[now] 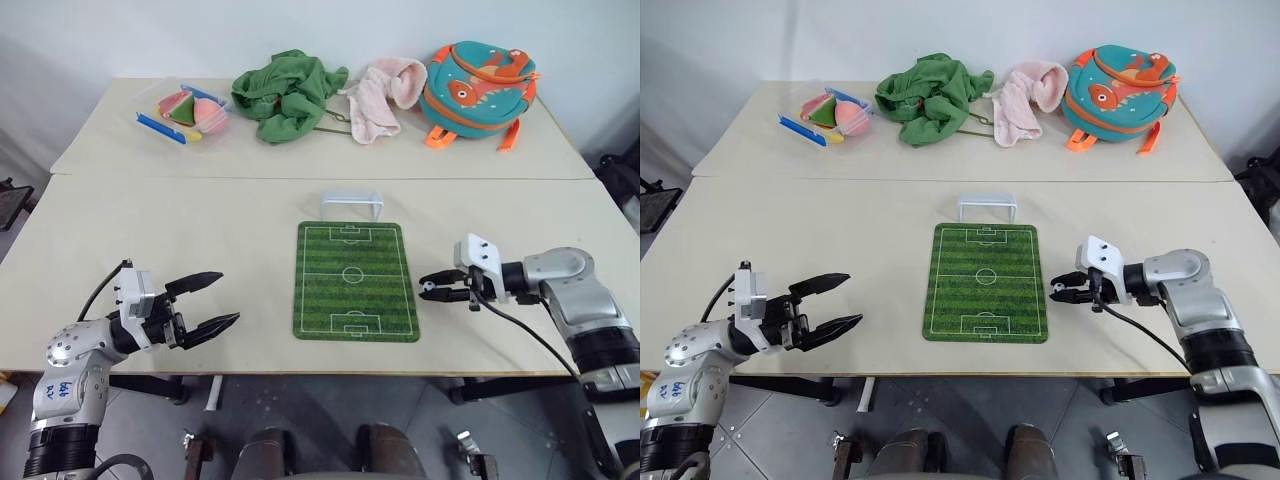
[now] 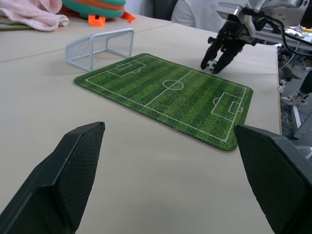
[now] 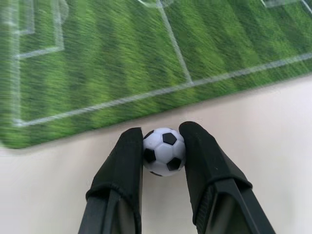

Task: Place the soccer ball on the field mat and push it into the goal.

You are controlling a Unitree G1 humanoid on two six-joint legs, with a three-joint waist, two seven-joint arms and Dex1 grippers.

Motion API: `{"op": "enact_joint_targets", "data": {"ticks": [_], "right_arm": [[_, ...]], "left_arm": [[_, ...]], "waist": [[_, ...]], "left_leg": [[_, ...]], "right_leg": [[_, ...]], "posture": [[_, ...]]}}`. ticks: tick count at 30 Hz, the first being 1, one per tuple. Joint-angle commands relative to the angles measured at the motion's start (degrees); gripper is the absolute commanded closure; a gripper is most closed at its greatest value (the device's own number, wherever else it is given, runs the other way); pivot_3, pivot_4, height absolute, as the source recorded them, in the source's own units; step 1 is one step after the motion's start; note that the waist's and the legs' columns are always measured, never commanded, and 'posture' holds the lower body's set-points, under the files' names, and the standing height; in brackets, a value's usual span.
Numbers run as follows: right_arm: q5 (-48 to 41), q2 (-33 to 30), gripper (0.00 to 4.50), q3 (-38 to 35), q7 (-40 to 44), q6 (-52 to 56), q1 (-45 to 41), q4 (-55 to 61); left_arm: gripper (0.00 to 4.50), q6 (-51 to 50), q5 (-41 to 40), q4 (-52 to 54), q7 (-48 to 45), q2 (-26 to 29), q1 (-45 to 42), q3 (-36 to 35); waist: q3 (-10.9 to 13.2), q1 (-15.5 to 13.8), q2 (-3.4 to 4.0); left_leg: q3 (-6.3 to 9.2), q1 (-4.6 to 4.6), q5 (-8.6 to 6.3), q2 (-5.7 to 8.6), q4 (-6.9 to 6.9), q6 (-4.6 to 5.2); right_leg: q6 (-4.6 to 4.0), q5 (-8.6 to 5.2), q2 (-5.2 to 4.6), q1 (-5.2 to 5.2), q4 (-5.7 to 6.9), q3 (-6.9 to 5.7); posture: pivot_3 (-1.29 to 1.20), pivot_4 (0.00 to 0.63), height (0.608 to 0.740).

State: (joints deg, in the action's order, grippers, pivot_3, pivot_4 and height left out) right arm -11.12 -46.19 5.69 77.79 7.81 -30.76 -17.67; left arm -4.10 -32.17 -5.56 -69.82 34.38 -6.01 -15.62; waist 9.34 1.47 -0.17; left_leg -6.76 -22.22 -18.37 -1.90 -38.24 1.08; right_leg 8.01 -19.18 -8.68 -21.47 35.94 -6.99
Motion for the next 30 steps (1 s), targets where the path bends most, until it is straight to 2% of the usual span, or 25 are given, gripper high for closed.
{"op": "enact_joint_targets", "data": {"ticks": [1,5,9,15,19,30], "right_arm": [[-5.56,-0.49,3.65,-2.60,-1.80,8.04,1.01,14.90],[-8.49,2.73,3.65,1.78,-4.68,18.10,1.79,27.96],[-7.58,6.04,3.65,8.71,-4.77,20.30,2.17,32.70],[-3.18,8.13,3.65,14.32,-5.89,16.93,1.44,29.95],[0.65,10.14,3.65,17.18,-6.39,13.42,0.01,24.91],[1.91,12.12,3.65,16.70,-4.55,8.48,-2.84,16.19]], "left_arm": [[0.00,2.69,-0.07,-2.05,-2.69,-0.31,-1.39,0.57],[0.00,4.81,-1.15,-5.34,-6.73,-1.50,-2.84,1.13],[0.00,8.01,1.48,-7.89,-9.42,-1.71,-3.22,3.33],[0.00,11.05,1.80,-7.63,-7.31,-3.44,-4.00,3.44],[0.00,11.29,1.34,-5.00,-6.54,-3.70,-0.82,3.00],[0.00,11.41,0.99,-2.29,-4.42,-4.25,2.48,2.59]], "waist": [[0.00,0.08,0.00],[0.00,0.18,-0.01],[0.02,0.00,-0.05],[0.04,-0.34,-0.10],[0.04,0.20,-0.11],[0.06,0.12,-0.13]], "left_leg": [[0.01,0.00,0.00,-0.01,0.00,0.00],[0.00,0.02,-0.01,-0.02,0.00,-0.04],[0.02,0.01,-0.02,0.04,-0.01,-0.04],[0.06,-0.07,-0.05,0.09,-0.10,0.01],[0.06,-0.06,-0.04,0.08,-0.08,0.00],[0.06,-0.05,-0.04,0.06,-0.10,0.00]], "right_leg": [[0.00,0.00,0.02,0.00,0.00,-0.02],[0.00,0.00,0.10,-0.02,0.03,-0.02],[0.00,0.00,0.07,-0.02,0.03,-0.02],[0.00,0.00,0.02,-0.02,0.02,-0.03],[0.00,0.00,0.03,-0.02,0.03,-0.07],[0.00,0.00,0.02,-0.02,0.04,-0.06]], "posture": [[0.00,0.150,0.740],[0.00,0.150,0.740],[0.00,0.150,0.740],[0.00,0.150,0.740],[0.00,0.150,0.740],[0.00,0.150,0.740]]}}
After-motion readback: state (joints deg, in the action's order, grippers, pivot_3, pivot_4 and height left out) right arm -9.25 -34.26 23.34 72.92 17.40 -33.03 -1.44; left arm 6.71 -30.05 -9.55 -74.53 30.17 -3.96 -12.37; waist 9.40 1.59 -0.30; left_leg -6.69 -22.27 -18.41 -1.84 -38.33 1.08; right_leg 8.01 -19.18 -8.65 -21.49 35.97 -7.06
